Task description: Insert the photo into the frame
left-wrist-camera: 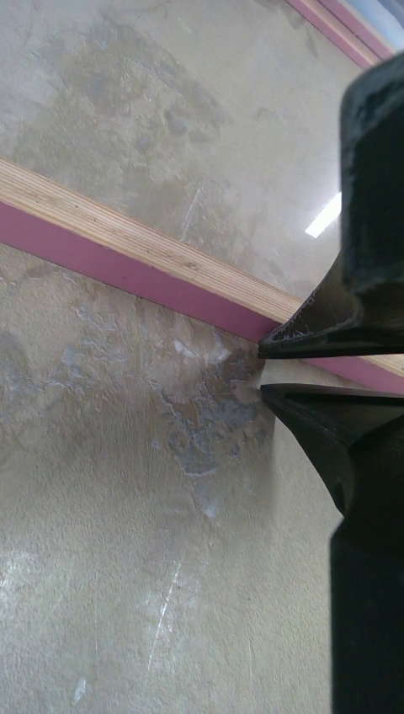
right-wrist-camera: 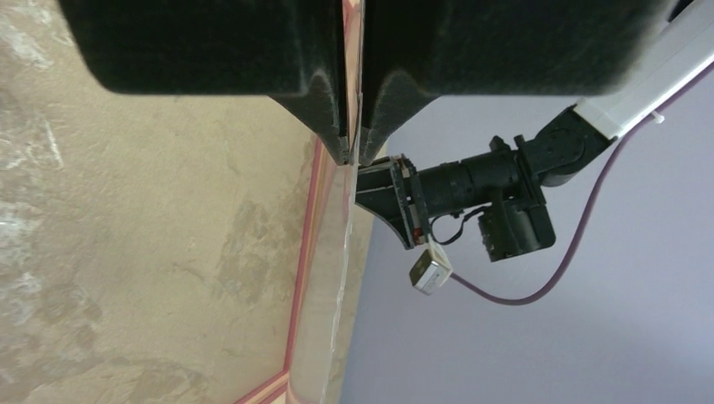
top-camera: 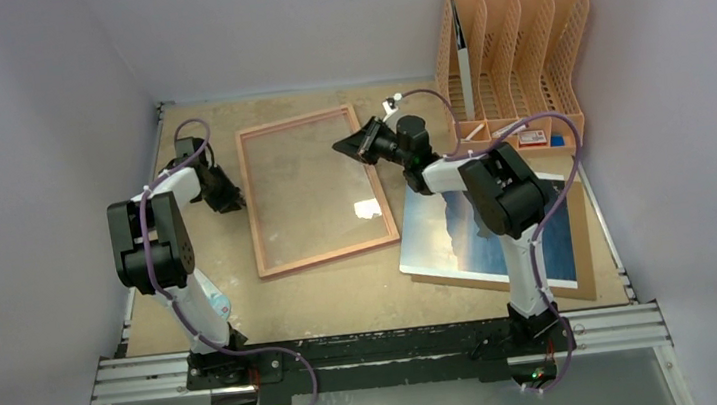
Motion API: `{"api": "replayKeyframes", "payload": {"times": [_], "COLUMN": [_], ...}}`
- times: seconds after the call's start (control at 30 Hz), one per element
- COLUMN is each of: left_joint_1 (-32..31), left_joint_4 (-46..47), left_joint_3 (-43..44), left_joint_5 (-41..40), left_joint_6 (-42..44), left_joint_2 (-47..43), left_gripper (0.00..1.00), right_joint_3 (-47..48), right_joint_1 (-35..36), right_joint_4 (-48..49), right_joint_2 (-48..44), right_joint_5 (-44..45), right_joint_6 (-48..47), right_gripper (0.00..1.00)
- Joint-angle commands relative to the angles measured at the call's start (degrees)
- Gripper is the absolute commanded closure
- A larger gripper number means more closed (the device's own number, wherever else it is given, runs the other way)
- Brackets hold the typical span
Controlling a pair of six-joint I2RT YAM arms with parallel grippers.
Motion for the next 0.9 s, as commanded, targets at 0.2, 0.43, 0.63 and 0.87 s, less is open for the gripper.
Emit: {"api": "replayKeyframes", "payload": {"times": [0.2,0.43,0.63,0.87], "left_joint_1": [-1.4,-1.4,-1.4,-1.4], "left_joint_4": [-0.8,-0.8,-0.7,-0.9], "left_joint_3": [0.4,0.3,0.2,0.2], "left_joint_5": [2.1,2.5,2.8,2.7], "left_joint_6": [0.4,0.4,0.4,0.3], "left_joint_2": [1.1,1.2,1.5,1.4], "left_gripper": [0.79,0.79,0.8,0.8], "right_joint_3": [2.3,2.1,1.8,0.9], "right_joint_1": [0.8,0.8,0.7,0.4], "right_joint_4": [6.7,8.7,10.0,11.6], "right_joint_2": [3.4,4.0,4.4,4.8], "right_joint_5": [-2.2,-1.3,0.0,1.6], "right_joint_6": [-4.0,-4.0,-3.3,-1.9], "right_gripper": [0.98,1.0,1.0,1.0]}}
